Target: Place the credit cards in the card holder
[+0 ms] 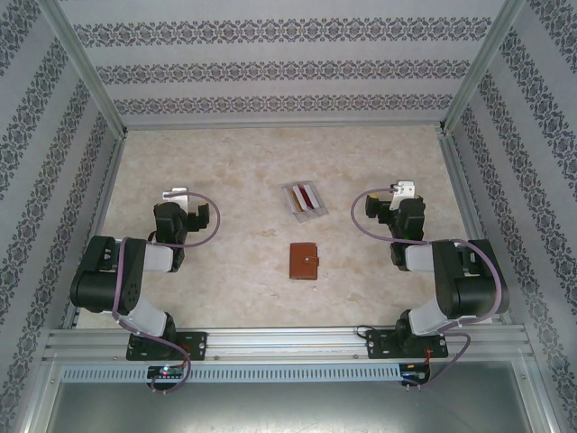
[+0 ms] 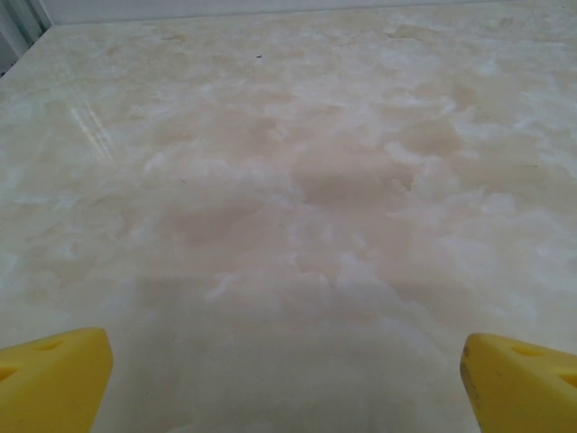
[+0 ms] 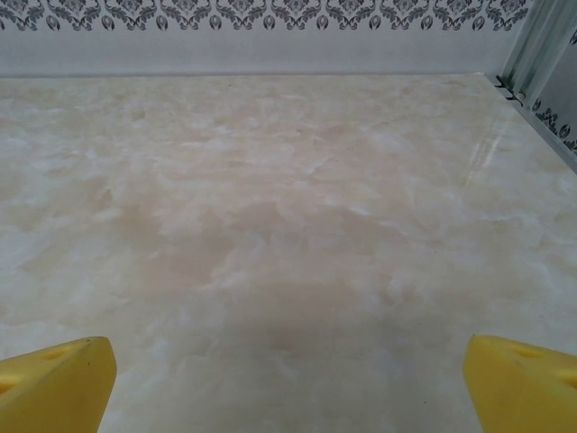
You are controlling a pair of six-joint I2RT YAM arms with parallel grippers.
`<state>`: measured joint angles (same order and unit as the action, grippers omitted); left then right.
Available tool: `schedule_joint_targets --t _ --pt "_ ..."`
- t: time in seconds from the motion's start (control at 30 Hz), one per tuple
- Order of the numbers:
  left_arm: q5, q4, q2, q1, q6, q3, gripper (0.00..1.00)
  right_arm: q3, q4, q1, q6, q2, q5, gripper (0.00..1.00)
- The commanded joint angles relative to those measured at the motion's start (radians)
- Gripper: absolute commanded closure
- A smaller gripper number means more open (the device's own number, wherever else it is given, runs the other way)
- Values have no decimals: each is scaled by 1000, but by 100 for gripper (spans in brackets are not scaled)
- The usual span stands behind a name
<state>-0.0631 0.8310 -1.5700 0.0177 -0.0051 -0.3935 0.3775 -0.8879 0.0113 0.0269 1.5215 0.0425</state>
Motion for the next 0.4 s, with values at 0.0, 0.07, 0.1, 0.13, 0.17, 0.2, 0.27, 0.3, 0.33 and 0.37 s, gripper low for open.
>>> schedule_joint_targets --t 0.0,0.07,0.1,0.13,0.17,0.2,0.27,0.3,0.33,0.37 --pt "-10 19 10 -5 -17 -9 0 11 1 10 -7 -13 -7 2" --pt "-10 19 10 -5 -16 -10 0 11 1 13 -8 -13 -5 2" --pt "-9 15 10 -5 -16 -10 0 13 4 12 -7 -11 -6 2" --pt "-9 19 11 -5 -16 -10 0 15 6 10 -4 -12 -12 2" --pt "-10 17 10 -5 -16 -10 0 15 7 6 -2 -11 -19 2" --pt "-9 19 10 -5 -16 -10 0 15 7 7 -4 -11 -18 2" --pt "-10 17 10 -5 -17 -10 0 14 7 7 -5 -13 -18 2" --pt "-10 17 10 -5 -17 -9 0 12 2 7 -5 -12 -17 2" --pt "-9 17 10 -5 -17 -9 0 11 0 8 -6 -14 -15 2" --pt "-10 17 10 -5 -16 -10 0 9 0 9 -5 -14 -14 2"
